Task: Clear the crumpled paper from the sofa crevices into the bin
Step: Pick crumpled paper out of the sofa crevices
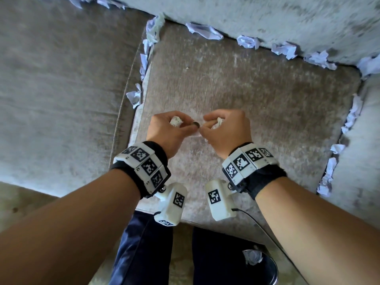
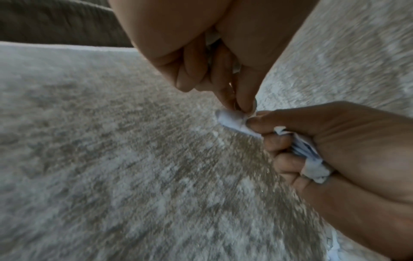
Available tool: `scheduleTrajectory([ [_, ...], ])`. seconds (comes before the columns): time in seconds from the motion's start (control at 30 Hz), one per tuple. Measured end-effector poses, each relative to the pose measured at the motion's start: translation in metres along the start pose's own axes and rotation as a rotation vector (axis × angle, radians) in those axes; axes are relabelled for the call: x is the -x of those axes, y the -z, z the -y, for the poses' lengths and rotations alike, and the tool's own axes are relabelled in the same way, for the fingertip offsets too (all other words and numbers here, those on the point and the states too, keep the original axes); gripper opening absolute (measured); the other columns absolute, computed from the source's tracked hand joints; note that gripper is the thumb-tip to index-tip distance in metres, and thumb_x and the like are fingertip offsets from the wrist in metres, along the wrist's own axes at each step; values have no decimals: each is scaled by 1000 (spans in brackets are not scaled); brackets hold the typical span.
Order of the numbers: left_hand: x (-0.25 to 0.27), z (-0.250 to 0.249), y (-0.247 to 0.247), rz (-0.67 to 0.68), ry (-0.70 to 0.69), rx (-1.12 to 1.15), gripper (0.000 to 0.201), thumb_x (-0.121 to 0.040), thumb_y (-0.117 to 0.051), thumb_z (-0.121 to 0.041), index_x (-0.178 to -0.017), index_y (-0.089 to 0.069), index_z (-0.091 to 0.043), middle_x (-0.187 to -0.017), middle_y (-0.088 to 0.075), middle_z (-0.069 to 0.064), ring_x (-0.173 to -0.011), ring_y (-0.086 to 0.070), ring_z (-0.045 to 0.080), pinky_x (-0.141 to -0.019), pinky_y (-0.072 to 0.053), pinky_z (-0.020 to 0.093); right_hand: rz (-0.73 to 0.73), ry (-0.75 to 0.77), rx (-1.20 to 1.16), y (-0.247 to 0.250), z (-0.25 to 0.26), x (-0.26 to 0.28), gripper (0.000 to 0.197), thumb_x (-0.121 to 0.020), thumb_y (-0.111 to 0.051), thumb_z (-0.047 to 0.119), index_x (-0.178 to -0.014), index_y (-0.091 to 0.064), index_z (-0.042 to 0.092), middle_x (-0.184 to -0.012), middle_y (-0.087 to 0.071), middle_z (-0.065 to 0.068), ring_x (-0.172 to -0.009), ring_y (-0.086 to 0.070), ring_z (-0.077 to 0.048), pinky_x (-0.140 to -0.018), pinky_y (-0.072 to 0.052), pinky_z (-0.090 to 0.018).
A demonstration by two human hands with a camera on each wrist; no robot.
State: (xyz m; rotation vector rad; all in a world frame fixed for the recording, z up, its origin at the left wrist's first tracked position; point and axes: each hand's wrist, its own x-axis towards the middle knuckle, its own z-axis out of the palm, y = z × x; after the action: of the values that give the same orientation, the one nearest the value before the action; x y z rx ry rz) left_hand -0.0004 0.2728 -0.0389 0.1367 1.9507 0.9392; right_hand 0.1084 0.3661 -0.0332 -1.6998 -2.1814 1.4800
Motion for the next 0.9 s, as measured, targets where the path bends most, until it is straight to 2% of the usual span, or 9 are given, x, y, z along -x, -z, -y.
scheduleTrajectory([
  [0.13, -4, -6, 16, -81, -5, 41, 19, -80, -82, -18, -70, -67, -20, -69, -71, -6, -57, -59, 5, -58, -46, 26, 59, 6, 43, -4, 18, -4, 21, -71, -74, 15, -92, -77, 16, -72, -66, 14, -71, -64, 0, -62, -48, -9],
  [0.23, -9, -3, 28, -113, -8, 122, 16, -89, -71, -14, -79, -60, -19, -80, -78, -4, -68, -64, 12, -61, -45, 31, 106, 52, 50, -16, 28, -10, 19, -80, -69, 16, -97, -77, 13, -86, -73, 3, -79, -65, -9, -68, -48, -16],
  [0.37, -21, 18, 48, -187, 42, 154, 12, -93, -61, -10, -90, -62, -21, -80, -78, -5, -63, -60, 4, -72, -45, 31, 161, 102, 126, -44, 37, -21, 16, -85, -63, 17, -77, -76, 10, -74, -72, -6, -70, -66, -24, -60, -48, -29],
  [0.47, -31, 30, 64, -239, 120, 131, 24, -85, -55, -11, -74, -66, -30, -77, -75, -2, -66, -54, 16, -66, -45, 34, 138, 12, 160, -62, 41, -28, 27, -87, -54, 17, -69, -68, 3, -70, -70, -12, -69, -63, -32, -55, -41, -33],
  [0.6, -40, 39, 95, -298, 190, 94, 28, -72, -50, -19, -46, -59, -22, -53, -59, -1, -52, -48, 24, -57, -42, 36, 106, -110, 189, -92, 63, -31, 26, -94, -45, 9, -95, -70, 2, -94, -67, -15, -97, -63, -35, -70, -39, -26],
  [0.67, -42, 43, 112, -302, 229, 79, 32, -73, -52, -17, -40, -55, -20, -42, -50, -5, -48, -46, 23, -56, -39, 35, 65, -111, 178, -105, 77, -29, 27, -90, -48, 12, -83, -70, -1, -82, -69, -18, -84, -66, -37, -75, -51, -32],
  [0.73, -46, 43, 127, -300, 259, 76, 33, -75, -53, -13, -42, -56, -19, -42, -52, -5, -49, -50, 23, -54, -43, 34, 32, -111, 200, -117, 91, -30, 45, -87, -48, 33, -62, -66, 0, -65, -68, -18, -68, -65, -36, -73, -54, -39],
  [0.8, -52, 42, 139, -292, 277, 91, 28, -76, -52, -12, -51, -63, -17, -49, -60, 0, -49, -55, 21, -53, -48, 31, 34, -42, 265, -132, 98, -37, 55, -86, -55, 44, -50, -58, 3, -55, -64, -13, -62, -63, -34, -69, -53, -35],
  [0.9, -59, 42, 149, -289, 279, 135, 29, -84, -47, -6, -65, -67, -16, -55, -67, -2, -44, -58, 11, -51, -50, 26, 73, 7, 368, -151, 106, -46, 52, -86, -67, 39, -49, -44, 9, -48, -47, -4, -59, -51, -32, -58, -39, -29],
])
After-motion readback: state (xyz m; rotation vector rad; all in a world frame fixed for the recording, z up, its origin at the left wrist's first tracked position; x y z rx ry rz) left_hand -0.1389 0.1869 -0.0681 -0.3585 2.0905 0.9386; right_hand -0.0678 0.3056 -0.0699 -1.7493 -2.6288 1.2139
